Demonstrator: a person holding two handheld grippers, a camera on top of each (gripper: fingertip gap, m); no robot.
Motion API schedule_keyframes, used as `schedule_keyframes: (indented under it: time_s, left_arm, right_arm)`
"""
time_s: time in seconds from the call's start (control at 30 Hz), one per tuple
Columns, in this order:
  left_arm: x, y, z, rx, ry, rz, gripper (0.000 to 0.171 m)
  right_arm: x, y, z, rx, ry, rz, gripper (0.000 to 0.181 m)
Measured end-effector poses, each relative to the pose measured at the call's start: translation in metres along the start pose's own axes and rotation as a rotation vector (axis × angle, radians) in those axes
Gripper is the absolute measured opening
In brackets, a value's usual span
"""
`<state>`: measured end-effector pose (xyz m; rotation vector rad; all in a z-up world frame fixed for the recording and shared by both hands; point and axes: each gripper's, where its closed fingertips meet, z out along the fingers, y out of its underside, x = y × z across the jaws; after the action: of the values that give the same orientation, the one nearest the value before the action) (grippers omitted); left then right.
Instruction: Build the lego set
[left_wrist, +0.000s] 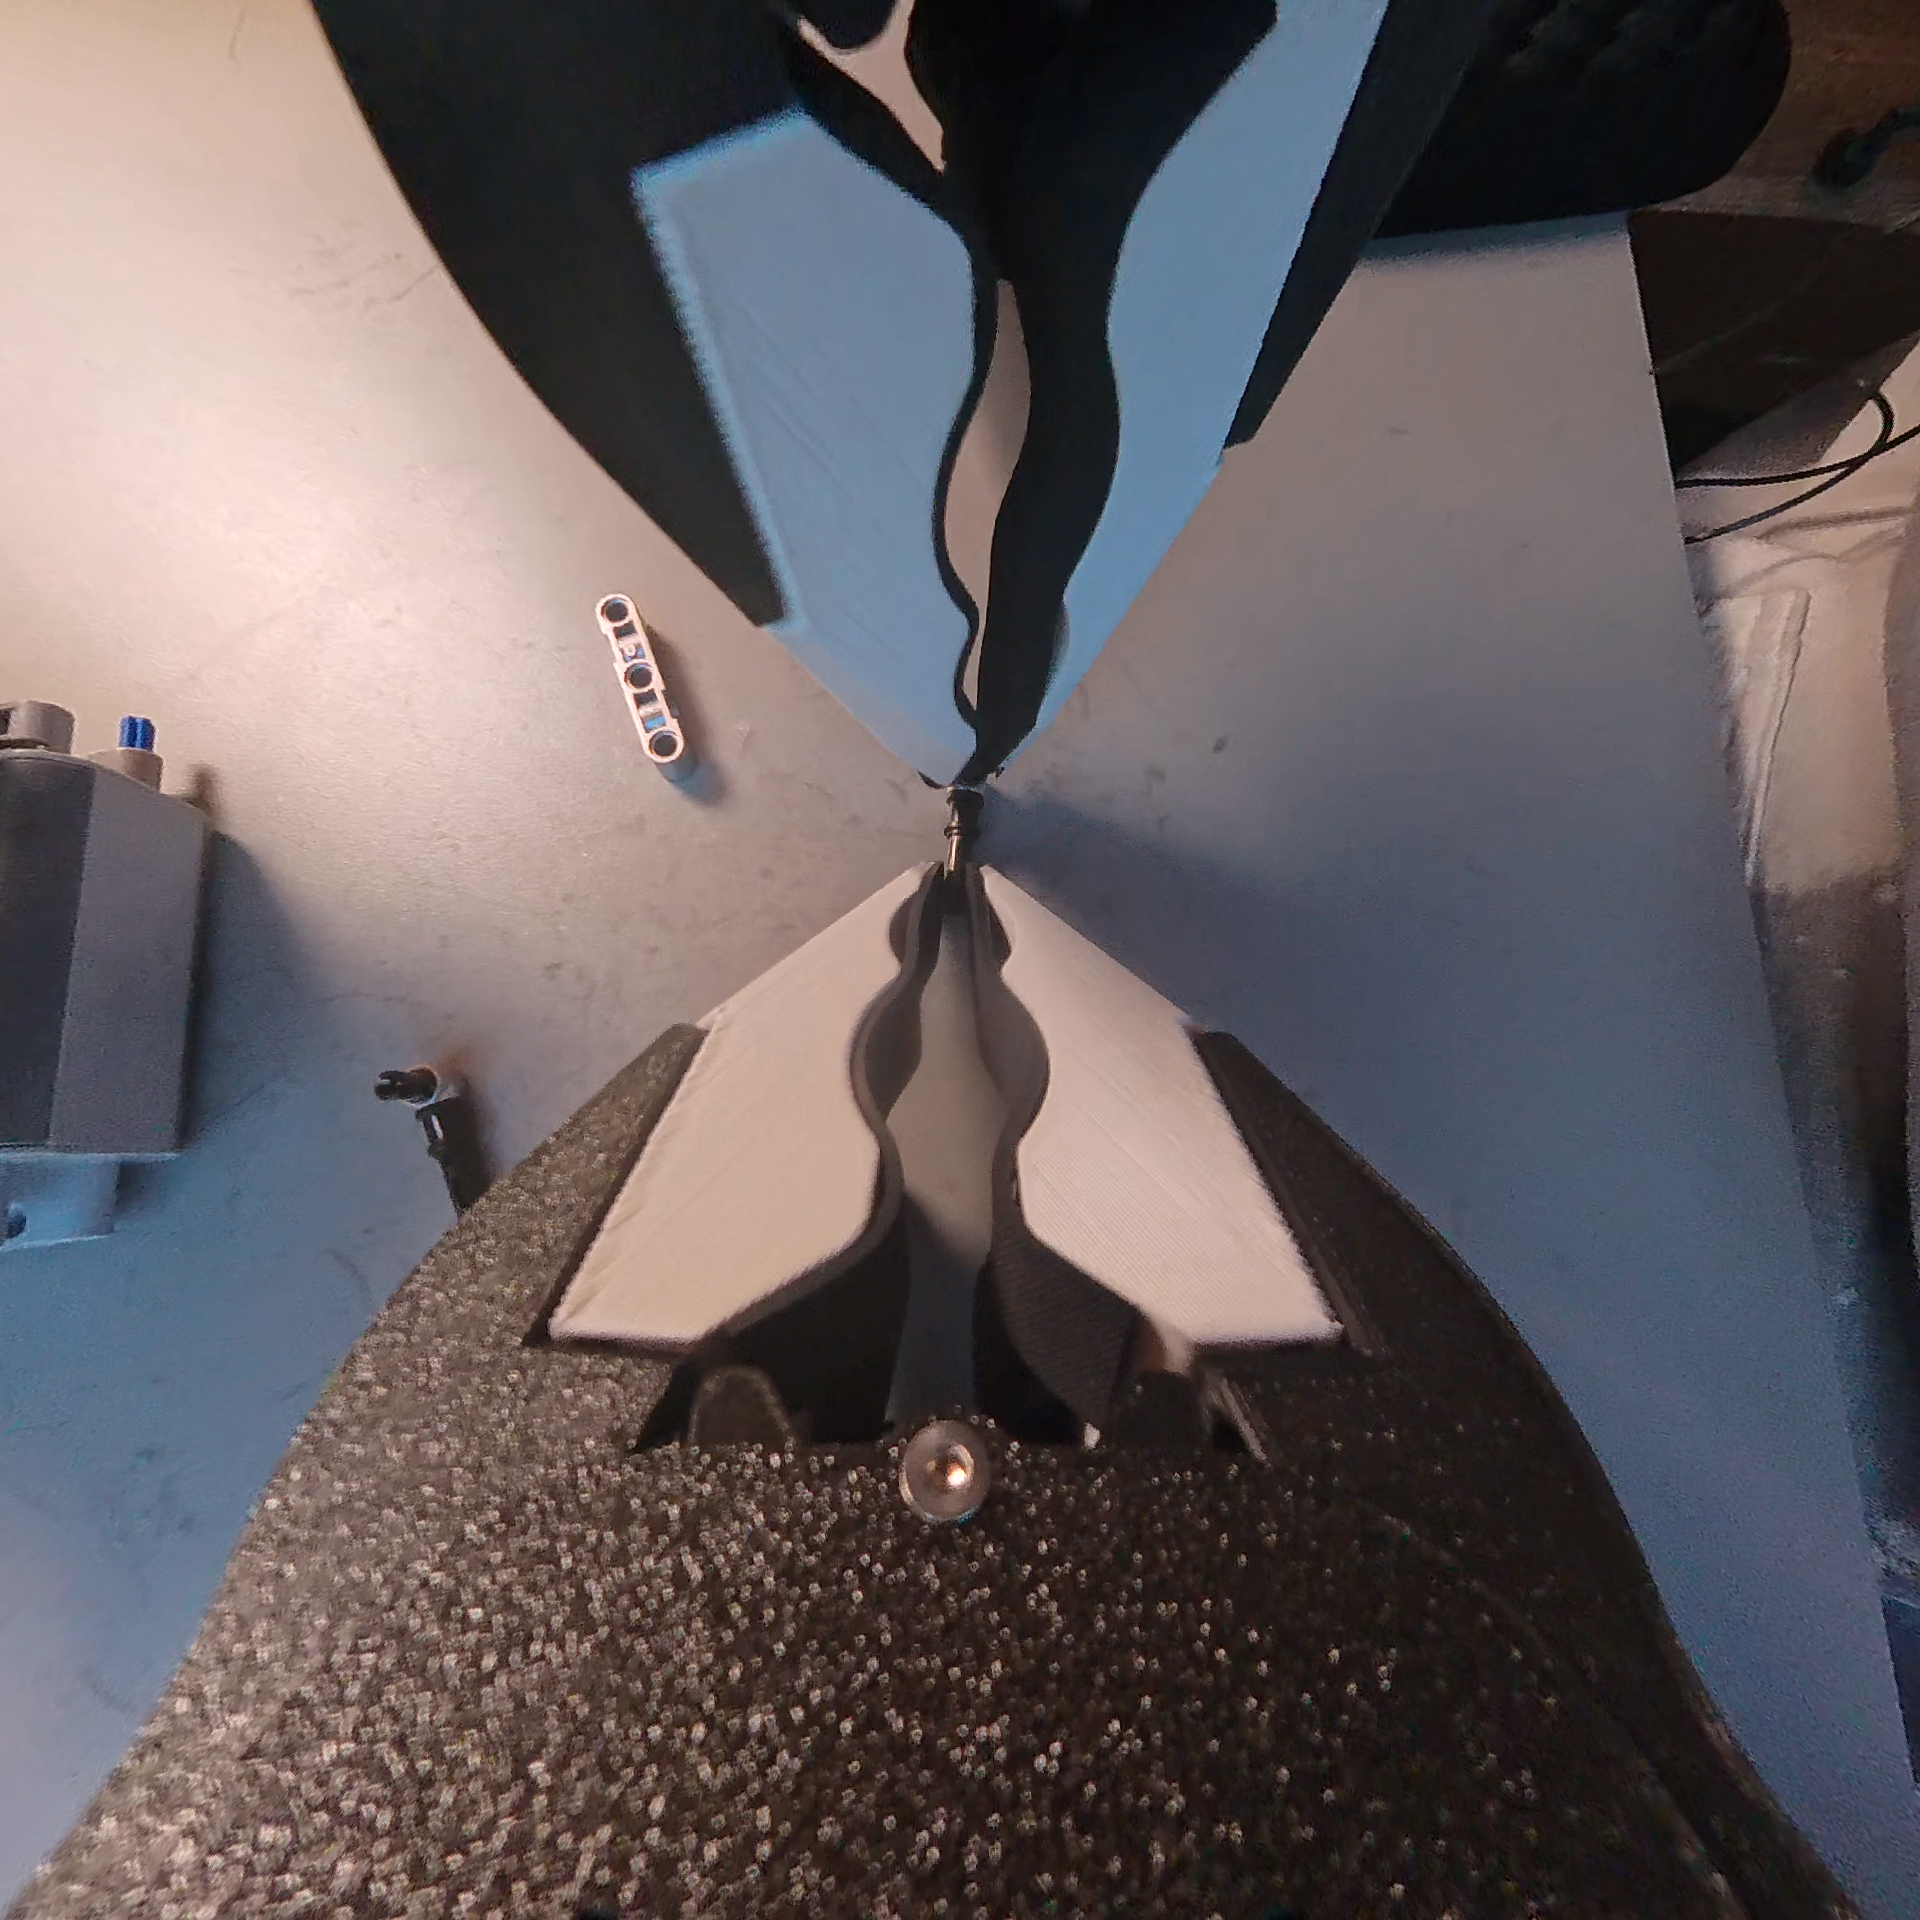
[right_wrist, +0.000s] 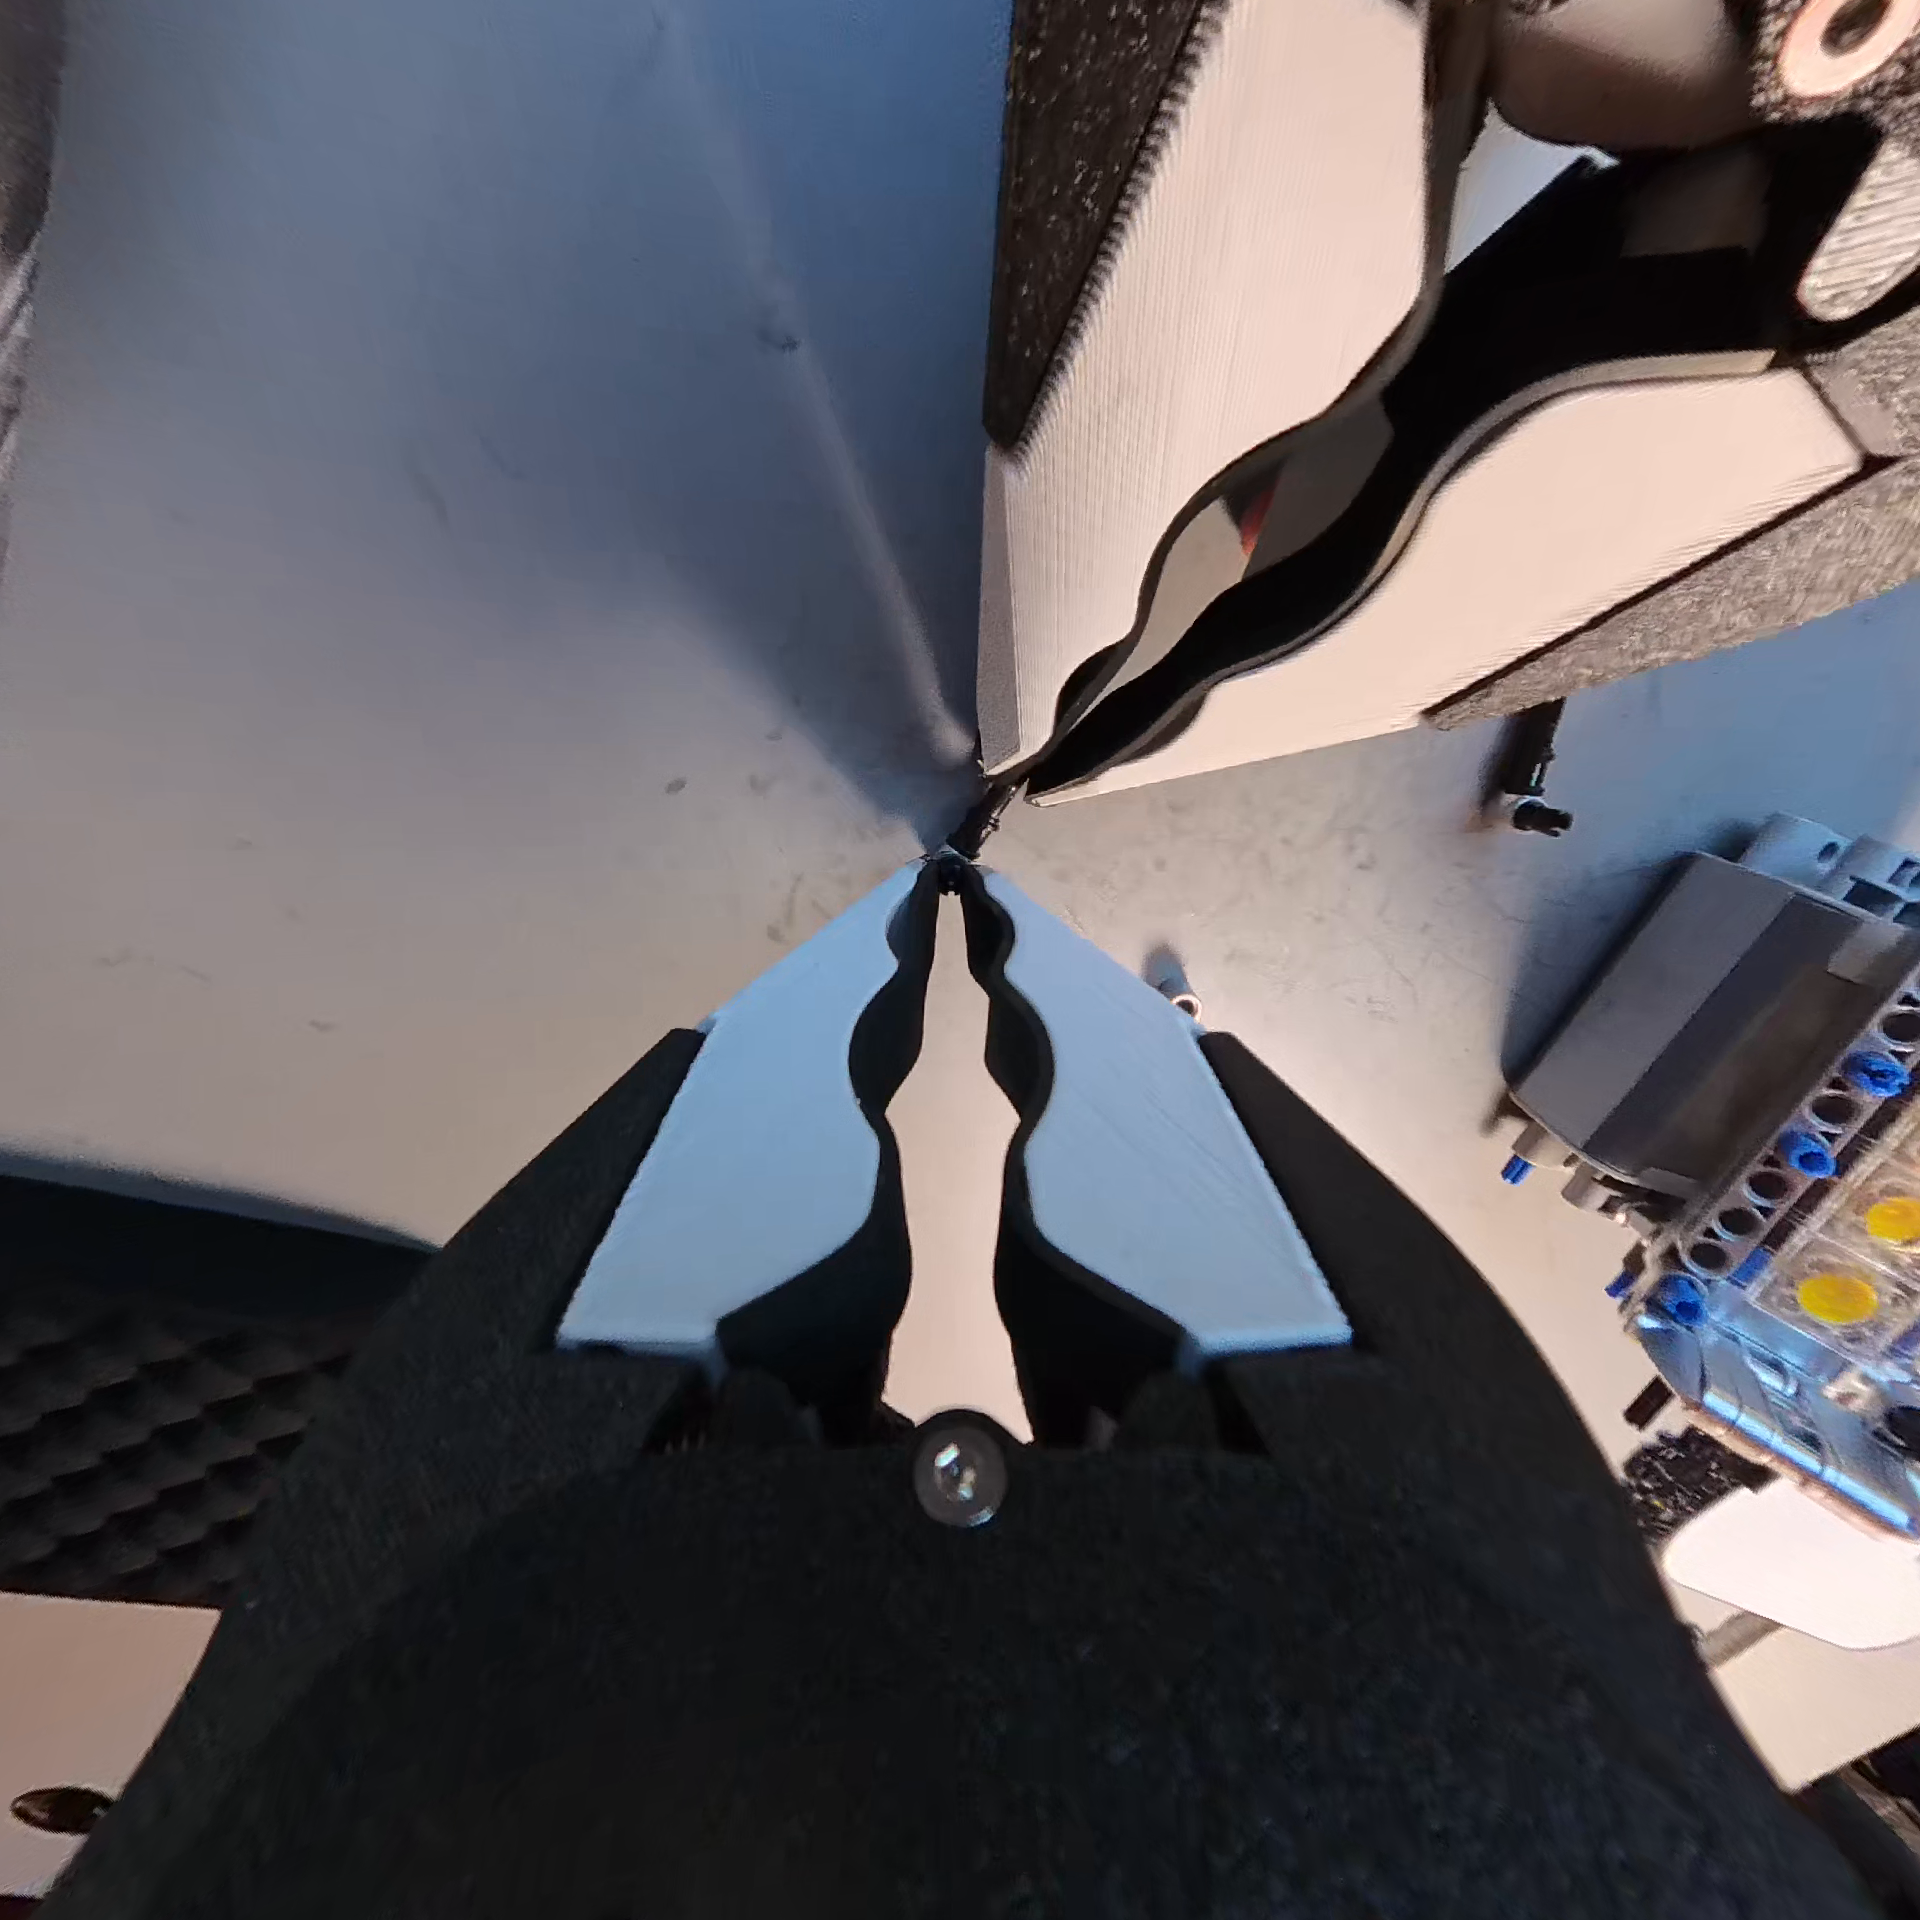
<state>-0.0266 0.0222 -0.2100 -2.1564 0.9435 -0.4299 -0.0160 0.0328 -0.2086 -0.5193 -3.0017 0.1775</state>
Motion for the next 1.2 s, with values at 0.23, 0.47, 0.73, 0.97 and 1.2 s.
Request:
schedule_keyframes:
  time_s: [0.23,0.47,0.73,0.97,1.2]
  left_arm:
    - [0.000,0.000,-0.001,0.005,0.007,-0.012,0.001]
    - [0.003,0.001,0.001,-0.010,-0.007,0.020,0.001]
    - [0.003,0.001,0.000,-0.009,-0.008,0.020,0.001]
    - [0.003,0.001,0.000,-0.007,-0.006,0.017,0.001]
    - [0.003,0.001,0.000,-0.006,-0.008,0.015,0.001]
  right_arm:
    - [0.001,0.000,0.000,0.035,0.018,0.060,0.003]
    - [0.005,-0.003,-0.018,0.164,0.048,0.147,0.000]
    - [-0.001,-0.003,-0.008,0.125,0.003,0.136,0.000]
    - [-0.001,-0.003,-0.007,0.073,0.032,0.115,0.000]
    - [-0.001,-0.003,-0.007,0.070,0.060,0.119,0.000]
